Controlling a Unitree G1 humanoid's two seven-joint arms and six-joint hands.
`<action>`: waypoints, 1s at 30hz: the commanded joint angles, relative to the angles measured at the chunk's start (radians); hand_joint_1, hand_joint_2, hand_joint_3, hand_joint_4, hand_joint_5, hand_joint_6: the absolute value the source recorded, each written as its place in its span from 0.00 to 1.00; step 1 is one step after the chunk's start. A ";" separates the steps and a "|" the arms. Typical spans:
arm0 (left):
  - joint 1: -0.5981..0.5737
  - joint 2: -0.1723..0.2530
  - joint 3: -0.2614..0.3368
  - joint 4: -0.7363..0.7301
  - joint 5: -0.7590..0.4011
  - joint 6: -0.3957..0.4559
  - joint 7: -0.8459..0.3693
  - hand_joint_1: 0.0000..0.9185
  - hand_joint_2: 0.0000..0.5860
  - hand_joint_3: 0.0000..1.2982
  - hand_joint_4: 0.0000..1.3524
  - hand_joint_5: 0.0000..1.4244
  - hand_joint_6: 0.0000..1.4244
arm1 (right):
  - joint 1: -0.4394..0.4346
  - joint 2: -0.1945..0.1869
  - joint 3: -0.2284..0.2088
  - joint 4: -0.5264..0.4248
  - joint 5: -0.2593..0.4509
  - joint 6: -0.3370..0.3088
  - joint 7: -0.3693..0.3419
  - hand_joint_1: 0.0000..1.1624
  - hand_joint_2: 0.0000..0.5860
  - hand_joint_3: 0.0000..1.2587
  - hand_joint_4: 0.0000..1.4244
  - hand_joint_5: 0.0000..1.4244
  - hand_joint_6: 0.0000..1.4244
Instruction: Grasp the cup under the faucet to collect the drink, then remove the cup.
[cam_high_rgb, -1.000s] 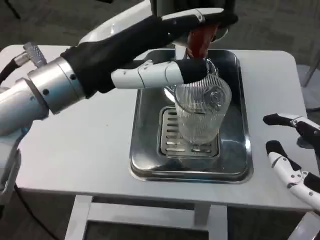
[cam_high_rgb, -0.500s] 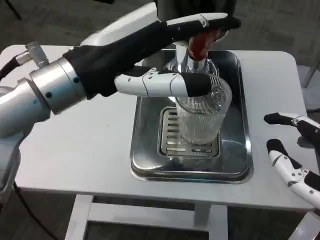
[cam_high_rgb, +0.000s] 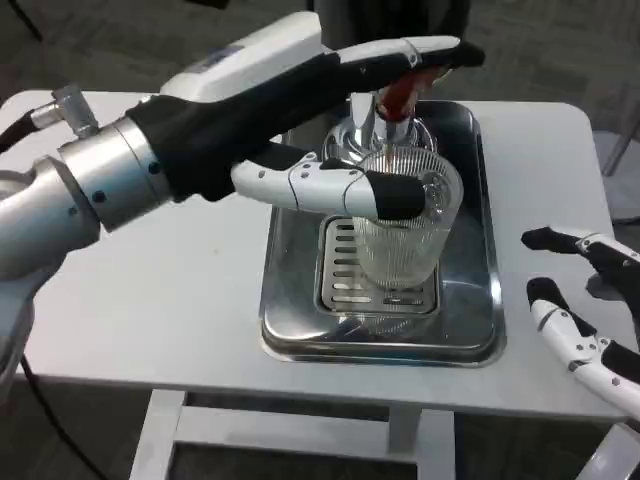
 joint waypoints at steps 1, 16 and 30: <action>0.061 0.026 -0.070 0.035 0.075 0.003 -0.066 0.00 0.04 0.12 0.05 0.12 0.18 | -0.006 0.013 -0.001 -0.018 0.019 0.028 -0.004 0.39 0.83 0.23 0.14 0.08 0.16; 0.052 0.029 -0.083 0.058 0.102 -0.032 -0.060 0.00 0.04 0.12 0.05 0.12 0.18 | -0.044 0.036 -0.053 -0.003 0.210 0.067 -0.018 0.37 0.80 0.20 0.13 0.10 0.20; 0.060 0.034 -0.084 0.048 0.101 -0.029 -0.057 0.00 0.04 0.12 0.05 0.12 0.18 | -0.074 0.025 -0.065 0.002 0.302 0.042 -0.064 0.42 0.63 0.08 0.10 0.13 0.22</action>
